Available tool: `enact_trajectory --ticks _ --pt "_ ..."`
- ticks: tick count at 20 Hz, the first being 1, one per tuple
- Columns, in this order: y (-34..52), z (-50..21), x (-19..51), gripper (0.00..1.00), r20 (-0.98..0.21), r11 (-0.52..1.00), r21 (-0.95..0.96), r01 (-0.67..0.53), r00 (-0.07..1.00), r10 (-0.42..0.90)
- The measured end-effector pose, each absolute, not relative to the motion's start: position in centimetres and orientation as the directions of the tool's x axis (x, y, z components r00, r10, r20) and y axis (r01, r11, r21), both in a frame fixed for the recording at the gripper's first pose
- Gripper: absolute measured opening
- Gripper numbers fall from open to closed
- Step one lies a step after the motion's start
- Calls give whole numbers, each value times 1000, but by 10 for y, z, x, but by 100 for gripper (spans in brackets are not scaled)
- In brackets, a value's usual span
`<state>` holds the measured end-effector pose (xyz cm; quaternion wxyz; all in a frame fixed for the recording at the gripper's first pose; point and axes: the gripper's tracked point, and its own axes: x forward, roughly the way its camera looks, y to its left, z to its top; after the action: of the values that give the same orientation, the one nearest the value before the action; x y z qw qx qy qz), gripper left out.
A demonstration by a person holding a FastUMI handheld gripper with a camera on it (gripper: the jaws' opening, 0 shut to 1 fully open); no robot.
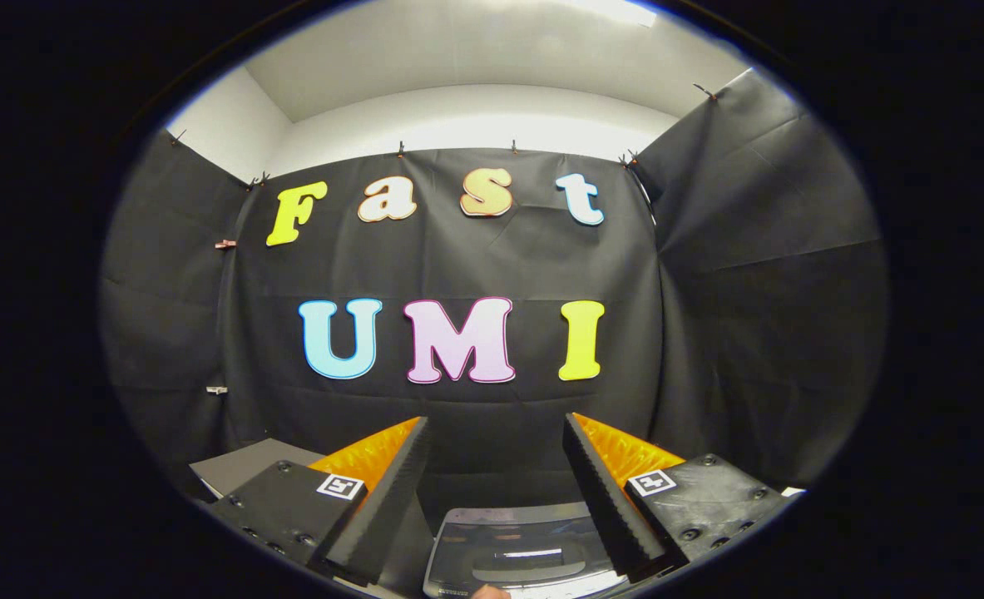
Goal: Put the clothes into the washing machine and then close the washing machine lid.
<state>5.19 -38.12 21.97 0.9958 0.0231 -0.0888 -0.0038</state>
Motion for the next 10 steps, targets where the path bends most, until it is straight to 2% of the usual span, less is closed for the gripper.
enact_trajectory --ticks 10 --pt "-386 217 62 99 158 999 38 5 987 -11"
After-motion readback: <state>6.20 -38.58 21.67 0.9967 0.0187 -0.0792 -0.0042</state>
